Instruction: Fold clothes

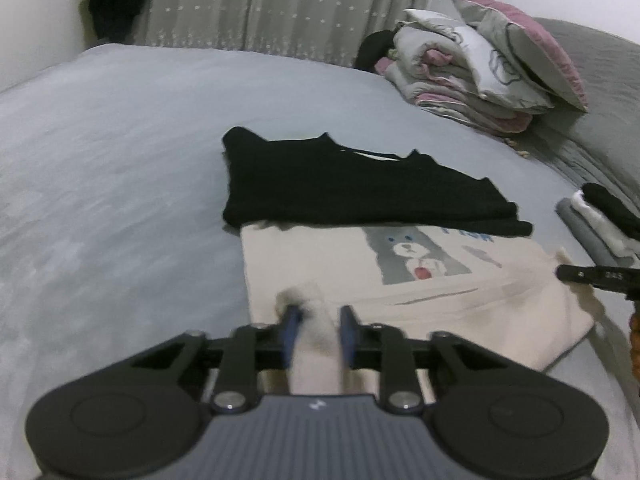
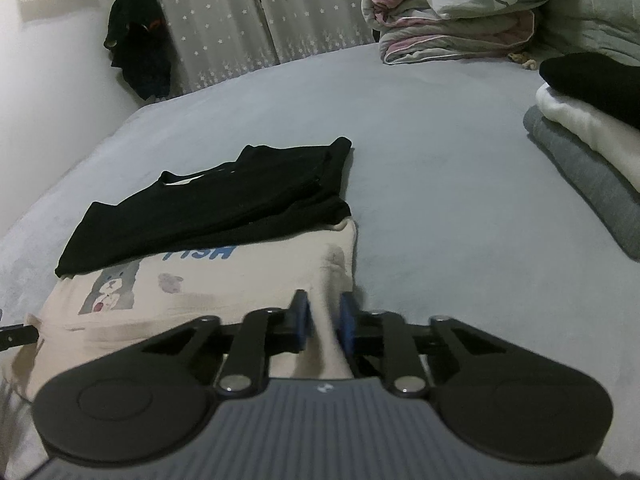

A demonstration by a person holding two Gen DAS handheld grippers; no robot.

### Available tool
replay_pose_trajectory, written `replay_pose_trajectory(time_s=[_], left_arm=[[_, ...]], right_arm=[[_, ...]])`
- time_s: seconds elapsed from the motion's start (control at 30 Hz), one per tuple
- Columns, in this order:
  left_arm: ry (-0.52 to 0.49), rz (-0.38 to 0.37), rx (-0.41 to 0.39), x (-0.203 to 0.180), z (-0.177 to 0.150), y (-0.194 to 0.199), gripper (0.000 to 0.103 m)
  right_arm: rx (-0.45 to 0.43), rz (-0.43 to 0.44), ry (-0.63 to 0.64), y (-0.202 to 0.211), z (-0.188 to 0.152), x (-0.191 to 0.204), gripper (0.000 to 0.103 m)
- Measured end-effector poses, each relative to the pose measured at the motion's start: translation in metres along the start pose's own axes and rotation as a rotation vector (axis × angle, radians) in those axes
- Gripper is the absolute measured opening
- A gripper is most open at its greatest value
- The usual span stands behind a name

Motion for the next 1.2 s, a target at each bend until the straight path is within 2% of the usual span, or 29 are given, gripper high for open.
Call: replay_pose_trajectory(time_s=[0.1,0.27,0.47,0.6,0.77,0.83,0.97,1.0,1.03,1.07,1.1,1.13,1.17,1.2], left_arm=[[0.081,-0.024,-0.053,0.007,0.002,0.010,0.006],[0.153,-0.010,-0.147,0.015,0.019,0.027,0.006],[0.187,0.006,-0.172,0.015,0.045,0.016,0.006],[0.193,0.024,-0.223,0.018,0.055,0.008,0.006],[0.191,0.093,-0.196,0.026,0.051,-0.020,0.006],[0.179,0.125,-0.160,0.028,0.046,-0.034,0.007],[0.180,0.132,-0.147,0.030,0.043,-0.035,0.015],[0.186,0.128,-0.140,0.030,0.043,-0.034,0.027],[0.199,0.124,-0.120,0.031,0.045,-0.032,0.037],[0.211,0.109,-0.106,0.032,0.045,-0.031,0.049],[0.221,0.091,-0.093,0.033,0.045,-0.029,0.049],[0.233,0.081,-0.080,0.035,0.044,-0.026,0.049],[0.244,0.073,-0.067,0.036,0.043,-0.023,0.050],[0.257,0.071,-0.049,0.037,0.041,-0.020,0.052]], right_arm=[[-0.039,-0.002,-0.019,0.007,0.001,0.000,0.012],[-0.131,-0.006,-0.035,0.028,0.012,0.002,0.010],[-0.165,-0.014,-0.029,0.022,0.038,0.002,0.010],[-0.195,-0.010,-0.040,0.008,0.050,-0.001,0.010],[-0.222,-0.050,-0.044,-0.010,0.057,-0.009,0.007],[-0.191,-0.079,-0.064,-0.021,0.056,-0.017,0.007],[-0.101,-0.117,-0.097,-0.038,0.047,-0.033,0.008],[-0.103,-0.097,-0.115,-0.035,0.046,-0.035,0.011],[-0.106,-0.076,-0.137,-0.030,0.044,-0.038,0.019],[-0.104,-0.056,-0.161,-0.025,0.044,-0.041,0.019],[-0.099,-0.036,-0.180,-0.020,0.043,-0.044,0.020],[-0.092,-0.017,-0.194,-0.016,0.041,-0.046,0.025],[-0.086,0.001,-0.206,-0.011,0.040,-0.047,0.037],[-0.081,0.018,-0.217,-0.005,0.038,-0.048,0.043]])
Point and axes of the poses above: each gripper's, at about its wrist camera, not at the fingertips, and y roughly against the way its jaws point, x to its left, z to its top, the point moved 7 cm from there along -y, roughly the way its jaws point, and after that the axes turned 14 degrees about x, right-handed, at the moved point
